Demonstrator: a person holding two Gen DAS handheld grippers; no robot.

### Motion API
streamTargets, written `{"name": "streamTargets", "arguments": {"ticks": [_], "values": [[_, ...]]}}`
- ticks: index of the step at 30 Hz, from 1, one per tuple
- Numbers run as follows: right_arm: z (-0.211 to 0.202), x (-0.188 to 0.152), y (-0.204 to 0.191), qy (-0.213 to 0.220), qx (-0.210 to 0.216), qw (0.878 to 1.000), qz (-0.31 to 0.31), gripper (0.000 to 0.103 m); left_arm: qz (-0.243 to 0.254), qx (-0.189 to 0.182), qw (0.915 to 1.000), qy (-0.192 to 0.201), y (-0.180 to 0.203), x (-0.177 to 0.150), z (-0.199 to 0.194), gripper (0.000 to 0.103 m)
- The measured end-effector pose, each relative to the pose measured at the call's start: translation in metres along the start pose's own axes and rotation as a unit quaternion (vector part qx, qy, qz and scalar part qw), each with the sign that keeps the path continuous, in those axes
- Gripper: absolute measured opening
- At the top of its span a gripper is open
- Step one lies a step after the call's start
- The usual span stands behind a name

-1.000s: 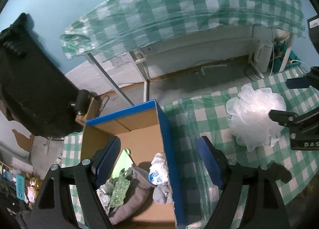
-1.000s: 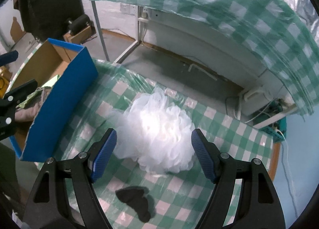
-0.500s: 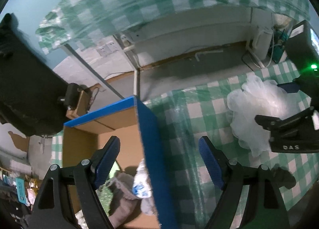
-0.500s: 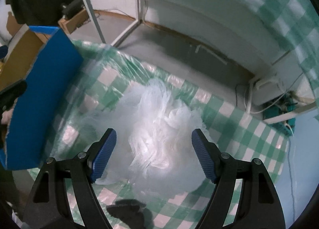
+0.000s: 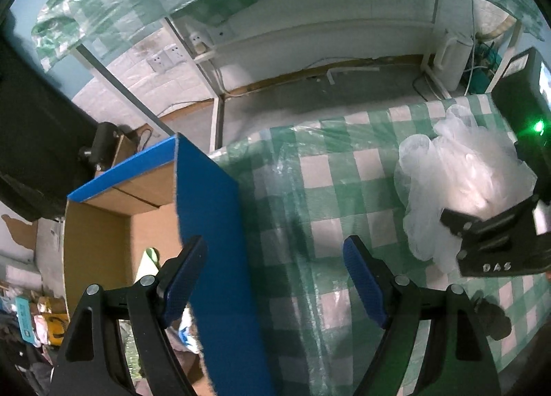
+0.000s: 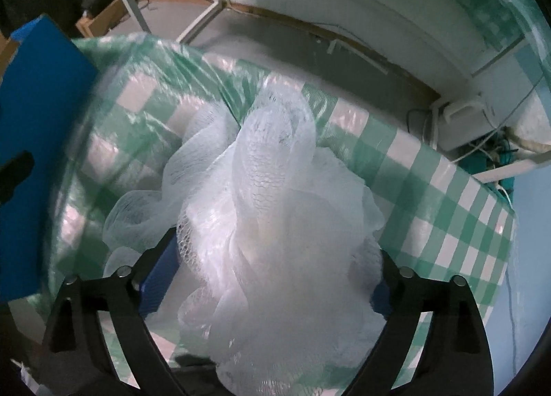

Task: Organize soft objects
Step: 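Grasp the white bath puff with the right gripper while the left grasps the black sock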

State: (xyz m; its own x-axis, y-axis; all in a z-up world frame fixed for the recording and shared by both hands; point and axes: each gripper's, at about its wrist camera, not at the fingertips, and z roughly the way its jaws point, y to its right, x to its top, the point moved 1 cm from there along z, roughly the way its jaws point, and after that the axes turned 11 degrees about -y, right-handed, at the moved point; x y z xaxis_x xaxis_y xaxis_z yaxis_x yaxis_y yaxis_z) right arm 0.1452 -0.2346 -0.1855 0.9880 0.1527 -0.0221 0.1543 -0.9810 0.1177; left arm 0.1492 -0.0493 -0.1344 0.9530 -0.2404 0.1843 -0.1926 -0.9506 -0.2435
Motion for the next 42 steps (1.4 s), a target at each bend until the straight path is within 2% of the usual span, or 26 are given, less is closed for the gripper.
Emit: {"name": "streamTargets", "arguments": {"ticks": [4,10,14,19,22,32,42], "values": [[0.017,-0.003,0.004,-0.019,-0.002,1.000,0.000,0.101,0.009,0.001,1.0000,-0.001,0.007,0.000,0.002,0.082],[0.029,-0.007,0.012,-0.027,0.016,0.999,0.015,0.102,0.017,-0.001,0.9998,-0.005,0.014,-0.001,0.004,0.082],[0.033,-0.011,0.007,-0.030,0.010,1.000,0.000,0.102,0.021,-0.003,0.9997,-0.009,0.020,-0.003,0.006,0.082],[0.021,-0.022,0.006,-0.020,0.011,1.000,-0.003,0.077,0.025,-0.007,0.9996,-0.011,0.026,-0.008,0.004,0.082],[0.012,-0.032,0.009,-0.006,0.008,1.000,0.004,0.068,0.030,-0.014,0.9994,-0.013,0.034,-0.012,0.001,0.082],[-0.014,-0.084,0.016,0.028,-0.016,0.999,0.026,0.064,0.062,-0.032,0.9975,0.001,0.071,-0.024,-0.022,0.082],[-0.027,-0.129,0.060,0.042,0.008,0.996,0.079,0.062,0.117,-0.041,0.9922,0.001,0.119,-0.042,-0.031,0.082]]}}
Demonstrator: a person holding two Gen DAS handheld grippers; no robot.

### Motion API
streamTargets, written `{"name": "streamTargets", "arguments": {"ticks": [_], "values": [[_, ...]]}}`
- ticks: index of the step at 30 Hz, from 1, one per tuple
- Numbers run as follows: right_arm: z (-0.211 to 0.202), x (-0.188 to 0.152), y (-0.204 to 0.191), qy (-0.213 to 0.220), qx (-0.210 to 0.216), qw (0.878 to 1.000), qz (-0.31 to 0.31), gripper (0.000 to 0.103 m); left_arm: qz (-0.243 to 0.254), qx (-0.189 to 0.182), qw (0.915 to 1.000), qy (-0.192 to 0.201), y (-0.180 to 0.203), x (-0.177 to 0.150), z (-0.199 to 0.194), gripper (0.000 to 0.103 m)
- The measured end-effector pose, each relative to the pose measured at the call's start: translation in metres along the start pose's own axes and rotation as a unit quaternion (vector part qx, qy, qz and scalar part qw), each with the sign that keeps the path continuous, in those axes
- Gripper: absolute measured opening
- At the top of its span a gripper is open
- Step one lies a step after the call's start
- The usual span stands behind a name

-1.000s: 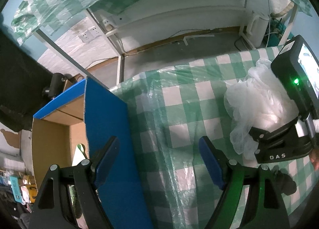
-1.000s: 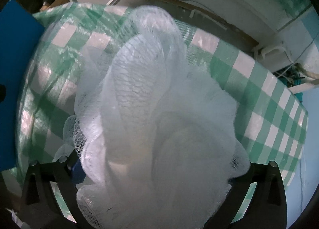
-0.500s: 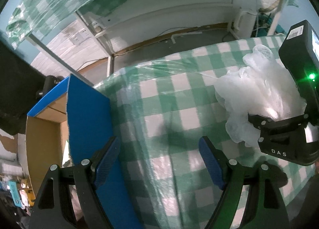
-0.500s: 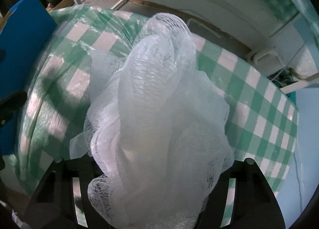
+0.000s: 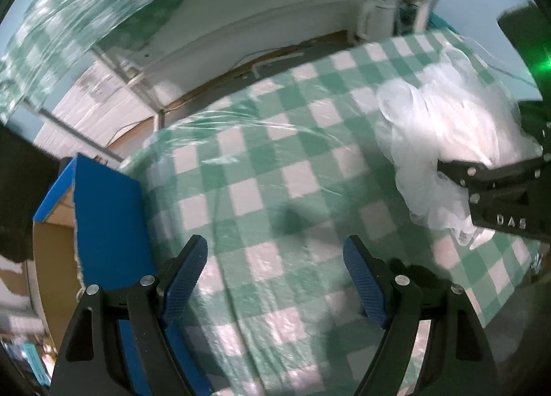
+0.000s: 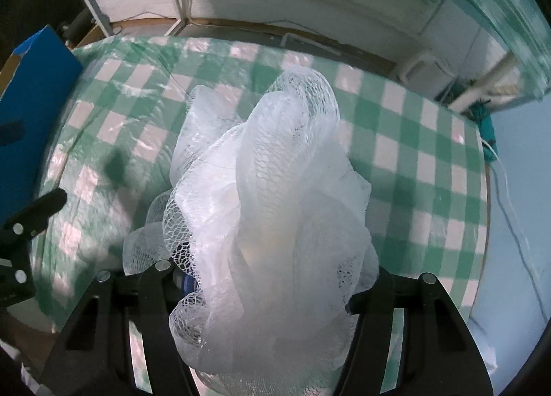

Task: Organize soft objects
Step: 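Grasp the white bath puff with the right gripper while the left grasps the black sock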

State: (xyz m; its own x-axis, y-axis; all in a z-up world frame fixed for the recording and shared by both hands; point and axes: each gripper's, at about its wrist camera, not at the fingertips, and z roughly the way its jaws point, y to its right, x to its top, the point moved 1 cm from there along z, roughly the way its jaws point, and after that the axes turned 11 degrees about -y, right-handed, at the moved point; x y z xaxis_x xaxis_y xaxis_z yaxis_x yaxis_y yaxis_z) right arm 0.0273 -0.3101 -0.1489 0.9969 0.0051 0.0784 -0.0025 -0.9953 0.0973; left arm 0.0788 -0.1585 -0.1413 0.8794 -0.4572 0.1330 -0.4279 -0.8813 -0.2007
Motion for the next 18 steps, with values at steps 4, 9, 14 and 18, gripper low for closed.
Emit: {"name": "streamTargets", "arguments": {"ticks": [4,9,14,18], "values": [[-0.001,-0.012,0.013,0.001,0.009,1.000,0.007,0.061,0.049,-0.014,0.9987,0.011,0.023,-0.007,-0.005,0.082],[0.001,-0.025,0.026,0.002,0.021,1.000,0.016,0.061,0.078,-0.041,0.9961,0.005,0.043,-0.014,-0.002,0.083],[0.010,-0.032,0.030,-0.006,0.037,0.999,0.021,0.065,0.103,-0.055,0.9931,-0.010,0.060,-0.020,0.005,0.083],[0.016,-0.034,0.031,-0.011,0.047,0.999,0.020,0.077,0.119,-0.065,0.9906,-0.020,0.067,-0.023,0.009,0.083]]}}
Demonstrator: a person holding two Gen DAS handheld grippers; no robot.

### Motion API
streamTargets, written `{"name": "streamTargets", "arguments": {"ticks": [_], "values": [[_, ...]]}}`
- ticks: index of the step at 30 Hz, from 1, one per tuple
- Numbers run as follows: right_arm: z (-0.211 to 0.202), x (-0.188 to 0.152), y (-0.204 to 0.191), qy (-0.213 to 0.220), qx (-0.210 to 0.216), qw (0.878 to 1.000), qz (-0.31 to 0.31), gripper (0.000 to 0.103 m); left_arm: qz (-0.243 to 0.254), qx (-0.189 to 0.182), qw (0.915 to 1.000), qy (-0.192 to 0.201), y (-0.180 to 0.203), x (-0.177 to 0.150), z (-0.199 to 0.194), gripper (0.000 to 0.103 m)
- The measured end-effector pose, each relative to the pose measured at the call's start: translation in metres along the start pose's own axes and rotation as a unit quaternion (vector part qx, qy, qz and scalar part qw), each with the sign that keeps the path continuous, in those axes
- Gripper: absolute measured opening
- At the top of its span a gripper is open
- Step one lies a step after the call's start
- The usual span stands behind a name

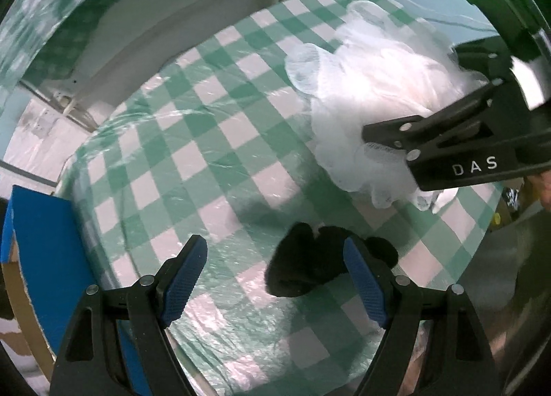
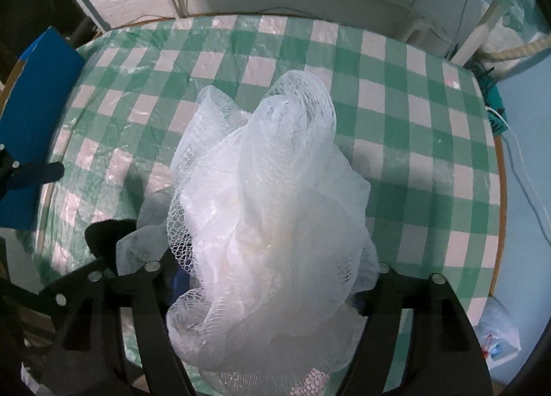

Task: Organize soft objects
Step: 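Grasp the white bath puff with the right gripper while the left grasps the black sock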

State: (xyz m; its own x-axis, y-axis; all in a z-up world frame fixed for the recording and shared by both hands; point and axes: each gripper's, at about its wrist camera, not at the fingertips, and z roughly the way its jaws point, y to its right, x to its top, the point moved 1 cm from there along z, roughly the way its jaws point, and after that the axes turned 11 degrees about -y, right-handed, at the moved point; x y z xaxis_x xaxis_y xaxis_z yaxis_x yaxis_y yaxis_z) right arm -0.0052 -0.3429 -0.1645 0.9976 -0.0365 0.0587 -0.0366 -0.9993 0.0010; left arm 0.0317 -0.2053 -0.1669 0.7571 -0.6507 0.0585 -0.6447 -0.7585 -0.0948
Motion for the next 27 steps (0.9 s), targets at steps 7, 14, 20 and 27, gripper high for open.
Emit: {"name": "streamTargets", "arguments": {"ticks": [7,14,20,27], "values": [[0.018,0.001,0.000,-0.020,0.011,1.000,-0.001,0.092,0.027,-0.017,0.9993,-0.018,0.011,-0.003,0.015,0.087],[0.036,0.006,0.005,-0.040,0.012,0.999,0.002,0.098,0.022,-0.031,0.9987,-0.033,0.016,0.004,0.028,0.087],[0.043,0.007,0.010,-0.044,0.025,0.999,0.001,0.099,0.009,-0.050,0.9977,-0.045,0.016,0.009,0.043,0.087],[0.033,0.008,0.007,-0.025,0.020,0.999,-0.013,0.071,-0.030,-0.102,0.9933,-0.046,0.004,0.018,0.050,0.068]]}}
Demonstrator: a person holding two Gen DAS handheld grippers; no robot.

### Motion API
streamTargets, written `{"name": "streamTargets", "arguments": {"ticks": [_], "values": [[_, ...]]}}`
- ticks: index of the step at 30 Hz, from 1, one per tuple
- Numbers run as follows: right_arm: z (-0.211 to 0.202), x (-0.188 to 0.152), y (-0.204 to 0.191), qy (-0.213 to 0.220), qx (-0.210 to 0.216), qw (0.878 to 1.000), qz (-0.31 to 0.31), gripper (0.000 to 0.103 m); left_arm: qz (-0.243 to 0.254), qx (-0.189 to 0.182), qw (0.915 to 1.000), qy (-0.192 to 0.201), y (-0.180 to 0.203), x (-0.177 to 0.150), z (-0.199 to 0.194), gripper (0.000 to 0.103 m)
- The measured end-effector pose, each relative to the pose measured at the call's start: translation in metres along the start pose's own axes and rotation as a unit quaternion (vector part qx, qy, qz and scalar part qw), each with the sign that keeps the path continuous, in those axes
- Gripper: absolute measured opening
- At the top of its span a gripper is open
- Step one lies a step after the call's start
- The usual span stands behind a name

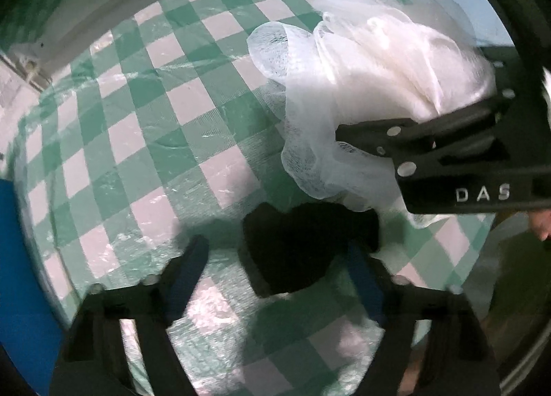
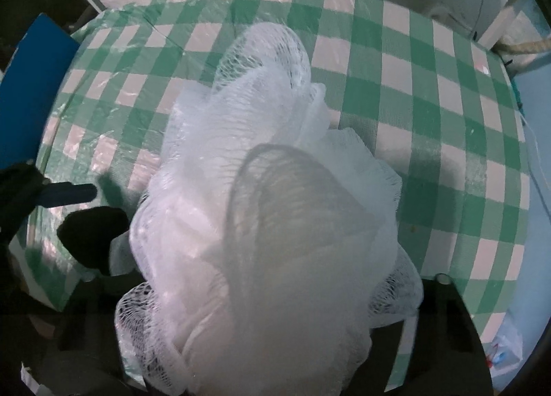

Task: Organize soft objects
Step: 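Grasp the white bath puff with the right gripper while the left grasps the black sock, then carry the bath puff and black sock over the box with both grippers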

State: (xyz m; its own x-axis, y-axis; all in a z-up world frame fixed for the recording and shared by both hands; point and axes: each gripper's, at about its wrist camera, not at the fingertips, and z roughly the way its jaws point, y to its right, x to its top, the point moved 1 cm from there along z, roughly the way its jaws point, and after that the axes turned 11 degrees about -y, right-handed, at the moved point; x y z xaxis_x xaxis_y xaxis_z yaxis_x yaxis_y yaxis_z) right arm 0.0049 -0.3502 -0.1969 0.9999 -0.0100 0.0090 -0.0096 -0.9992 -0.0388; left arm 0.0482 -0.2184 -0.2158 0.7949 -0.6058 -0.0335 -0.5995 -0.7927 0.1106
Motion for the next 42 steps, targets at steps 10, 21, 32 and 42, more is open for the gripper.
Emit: {"name": "streamTargets", "arguments": {"ticks": [10,21,32,42], "values": [[-0.020,0.000,0.001,0.023,-0.005,1.000,0.006,0.062,-0.006,-0.003,0.9998,0.020,-0.008,-0.003,-0.011,0.034],[-0.036,0.001,-0.012,0.050,-0.029,0.998,0.006,0.061,-0.024,0.068,0.9948,0.072,-0.023,-0.011,-0.050,0.034],[-0.064,-0.001,-0.027,0.085,-0.049,0.995,-0.007,0.060,-0.049,0.148,0.9813,0.113,-0.045,-0.032,-0.084,0.034],[-0.095,0.003,-0.052,0.119,-0.060,0.991,-0.033,0.059,-0.067,0.174,0.9717,0.145,-0.056,-0.046,-0.116,0.034]]}}
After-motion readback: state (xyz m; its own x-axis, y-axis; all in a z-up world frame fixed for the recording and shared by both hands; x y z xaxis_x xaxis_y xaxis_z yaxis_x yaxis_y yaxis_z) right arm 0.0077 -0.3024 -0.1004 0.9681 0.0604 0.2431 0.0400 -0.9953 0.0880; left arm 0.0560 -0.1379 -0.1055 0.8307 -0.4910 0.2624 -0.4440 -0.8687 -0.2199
